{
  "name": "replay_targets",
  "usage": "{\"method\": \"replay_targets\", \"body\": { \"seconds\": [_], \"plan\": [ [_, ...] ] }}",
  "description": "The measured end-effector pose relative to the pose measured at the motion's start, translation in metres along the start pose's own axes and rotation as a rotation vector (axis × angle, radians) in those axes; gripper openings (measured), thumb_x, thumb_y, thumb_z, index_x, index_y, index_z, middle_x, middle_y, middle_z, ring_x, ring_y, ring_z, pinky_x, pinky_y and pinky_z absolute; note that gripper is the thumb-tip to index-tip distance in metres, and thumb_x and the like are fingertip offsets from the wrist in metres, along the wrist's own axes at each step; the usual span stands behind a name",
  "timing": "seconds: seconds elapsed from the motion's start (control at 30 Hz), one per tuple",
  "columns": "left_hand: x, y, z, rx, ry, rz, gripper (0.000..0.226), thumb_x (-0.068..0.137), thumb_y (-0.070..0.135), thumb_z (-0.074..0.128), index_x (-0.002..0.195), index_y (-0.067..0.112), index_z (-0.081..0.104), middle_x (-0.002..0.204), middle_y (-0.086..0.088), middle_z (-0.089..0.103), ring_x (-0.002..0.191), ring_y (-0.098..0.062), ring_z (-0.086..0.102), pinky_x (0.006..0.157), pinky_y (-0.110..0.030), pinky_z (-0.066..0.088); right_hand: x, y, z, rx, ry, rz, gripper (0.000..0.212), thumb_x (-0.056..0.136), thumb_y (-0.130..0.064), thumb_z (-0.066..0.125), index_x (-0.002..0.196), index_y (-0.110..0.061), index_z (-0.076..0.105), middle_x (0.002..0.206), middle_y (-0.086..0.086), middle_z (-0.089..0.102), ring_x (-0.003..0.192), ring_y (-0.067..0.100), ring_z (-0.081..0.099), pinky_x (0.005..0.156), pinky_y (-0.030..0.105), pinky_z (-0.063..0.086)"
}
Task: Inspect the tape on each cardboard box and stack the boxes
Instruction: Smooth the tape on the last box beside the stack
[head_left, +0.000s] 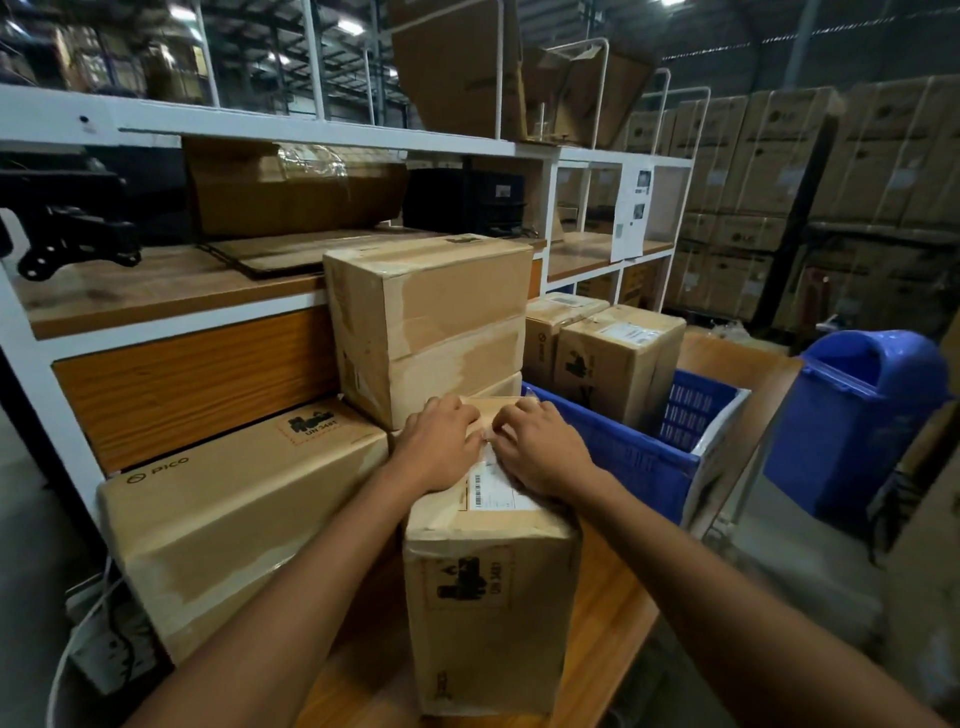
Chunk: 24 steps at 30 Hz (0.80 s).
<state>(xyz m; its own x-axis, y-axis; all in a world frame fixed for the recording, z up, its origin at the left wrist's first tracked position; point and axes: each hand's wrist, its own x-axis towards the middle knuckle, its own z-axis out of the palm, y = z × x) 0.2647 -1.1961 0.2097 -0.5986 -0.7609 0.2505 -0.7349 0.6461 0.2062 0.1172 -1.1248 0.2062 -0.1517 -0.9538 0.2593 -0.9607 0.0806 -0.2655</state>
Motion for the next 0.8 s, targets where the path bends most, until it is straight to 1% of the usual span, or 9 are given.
{"method": "replay_targets", "body": {
  "seconds": [0.1,0.17,0.23,0.37,0.43,0.57,0.67,0.73,0.8],
  "plan": [
    [-0.005,-0.001,0.003,-0.063,-0.038,-0.071,0.06,0.102,0.045,0.044,0.155,0.025,0.025,0.156,-0.007,0.028,0.143,-0.026,0.025,0.116,-0.048,0.026,-0.004,0.003,0.003,0.275,-0.012,0.337,0.078,0.095,-0.055,0.055,0.157,-0.025,0.02,0.166,0.01,0.014,0.149,0.036,0.02,0.114,0.054,0.032],
    [-0.011,0.003,0.001,-0.145,-0.043,-0.151,0.076,0.1,0.052,0.046,0.159,0.03,0.003,0.166,-0.005,0.002,0.152,-0.029,0.003,0.12,-0.055,0.015,-0.008,0.007,0.003,0.467,-0.059,0.512,0.09,0.095,-0.063,0.048,0.16,-0.019,0.004,0.163,0.016,0.023,0.144,0.039,0.033,0.111,0.05,0.038],
    [-0.015,0.003,0.003,-0.362,0.006,-0.27,0.088,0.096,0.058,0.051,0.159,0.032,-0.005,0.167,-0.004,-0.008,0.153,-0.031,-0.002,0.119,-0.055,0.013,-0.018,0.006,-0.002,0.605,-0.092,0.536,0.085,0.098,-0.065,0.041,0.158,-0.012,0.013,0.152,0.015,0.045,0.129,0.032,0.053,0.095,0.04,0.045],
    [-0.036,-0.014,0.009,-1.103,0.097,-0.535,0.129,0.048,0.096,0.062,0.153,0.028,0.031,0.151,-0.002,0.046,0.134,-0.026,0.048,0.114,-0.049,0.037,-0.056,-0.004,-0.01,0.799,0.01,0.439,0.066,0.1,-0.061,0.041,0.149,-0.018,0.037,0.137,0.003,0.057,0.111,0.016,0.06,0.095,0.038,0.05],
    [-0.058,-0.007,0.002,-1.246,0.086,-0.498,0.119,0.051,0.096,0.059,0.15,0.033,0.037,0.14,0.004,0.056,0.126,-0.022,0.056,0.109,-0.05,0.042,-0.079,-0.011,-0.013,0.781,0.093,0.334,0.059,0.101,-0.06,0.04,0.147,-0.024,0.04,0.135,-0.002,0.058,0.11,0.012,0.059,0.092,0.033,0.047],
    [-0.089,0.015,-0.013,-1.378,0.074,-0.297,0.088,0.077,0.087,0.045,0.149,0.037,0.037,0.132,0.006,0.062,0.117,-0.018,0.062,0.097,-0.044,0.051,-0.108,-0.017,-0.018,0.92,0.244,0.186,0.041,0.097,-0.06,0.036,0.13,-0.037,0.046,0.119,-0.014,0.063,0.093,0.0,0.064,0.076,0.019,0.046],
    [-0.098,0.027,-0.021,-1.598,0.219,-0.263,0.074,0.085,0.079,0.039,0.136,0.027,0.054,0.125,-0.007,0.068,0.113,-0.027,0.066,0.088,-0.044,0.054,-0.115,-0.008,-0.012,1.082,0.46,0.29,0.052,0.095,-0.061,0.031,0.114,-0.022,0.06,0.102,-0.001,0.07,0.086,0.011,0.07,0.077,0.037,0.057],
    [-0.106,0.032,-0.018,-1.709,0.42,-0.435,0.063,0.093,0.071,0.034,0.124,0.023,0.061,0.116,-0.011,0.07,0.105,-0.027,0.067,0.081,-0.04,0.052,-0.119,0.003,-0.004,1.161,0.562,0.451,0.066,0.095,-0.068,0.028,0.095,-0.014,0.065,0.092,0.007,0.073,0.086,0.023,0.071,0.081,0.048,0.057],
    [-0.113,0.033,-0.008,-1.749,0.464,-0.572,0.059,0.097,0.066,0.034,0.122,0.02,0.061,0.115,-0.014,0.069,0.104,-0.029,0.066,0.079,-0.04,0.052,-0.127,0.013,0.011,1.123,0.58,0.543,0.076,0.093,-0.078,0.026,0.078,-0.013,0.064,0.079,0.008,0.072,0.078,0.027,0.069,0.081,0.051,0.055]
  ]
}}
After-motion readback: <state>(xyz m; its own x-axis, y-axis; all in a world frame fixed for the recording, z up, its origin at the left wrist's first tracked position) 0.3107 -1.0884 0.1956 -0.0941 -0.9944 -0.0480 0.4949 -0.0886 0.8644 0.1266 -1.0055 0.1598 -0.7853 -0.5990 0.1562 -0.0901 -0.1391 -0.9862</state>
